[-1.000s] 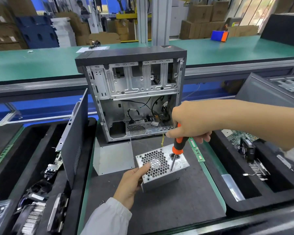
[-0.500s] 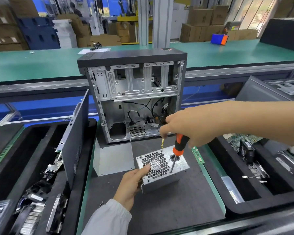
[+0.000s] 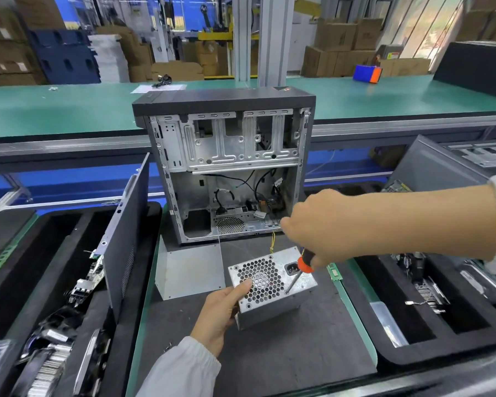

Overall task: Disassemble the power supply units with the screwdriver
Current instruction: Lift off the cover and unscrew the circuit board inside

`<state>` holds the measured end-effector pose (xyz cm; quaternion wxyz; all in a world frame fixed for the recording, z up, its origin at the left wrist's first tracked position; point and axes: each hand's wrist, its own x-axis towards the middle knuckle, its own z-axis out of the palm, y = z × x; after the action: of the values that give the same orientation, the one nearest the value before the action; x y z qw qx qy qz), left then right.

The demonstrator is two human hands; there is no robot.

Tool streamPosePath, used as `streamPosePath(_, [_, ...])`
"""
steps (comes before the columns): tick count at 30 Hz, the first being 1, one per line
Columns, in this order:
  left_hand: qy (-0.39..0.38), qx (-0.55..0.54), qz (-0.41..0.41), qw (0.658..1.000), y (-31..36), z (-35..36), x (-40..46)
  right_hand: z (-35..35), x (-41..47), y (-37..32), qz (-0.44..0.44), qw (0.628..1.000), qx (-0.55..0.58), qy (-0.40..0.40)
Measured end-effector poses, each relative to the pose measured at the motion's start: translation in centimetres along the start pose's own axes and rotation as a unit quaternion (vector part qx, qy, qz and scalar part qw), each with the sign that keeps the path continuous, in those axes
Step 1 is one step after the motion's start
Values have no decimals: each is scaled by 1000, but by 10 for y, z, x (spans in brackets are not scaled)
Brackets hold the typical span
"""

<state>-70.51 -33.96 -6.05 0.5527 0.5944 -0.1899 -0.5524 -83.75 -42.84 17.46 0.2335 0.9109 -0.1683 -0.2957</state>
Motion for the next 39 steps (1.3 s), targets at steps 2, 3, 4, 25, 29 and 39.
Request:
streamPosePath(2, [-3, 1, 1, 1000, 0, 0, 0, -2, 0, -8, -6, 1000, -10, 3])
streamPosePath(3, [-4, 2, 0, 1000, 0, 0, 0, -3, 1, -9, -8, 1000, -21, -4])
streamPosePath(4, [-5, 2, -2, 1000, 0, 1, 0, -5, 1, -10, -15, 999, -29, -18])
streamPosePath(25, [-15, 12, 1, 1000, 2, -2, 1, -2, 6, -4, -33, 996, -40, -71])
streamPosePath(29, [-14, 13, 3, 1000, 3, -2, 2, -1, 9, -11, -63, 996, -59, -39])
streamPosePath(39, [-13, 7, 1, 1000, 3, -2, 3, 4, 12, -9, -61, 995, -75, -15])
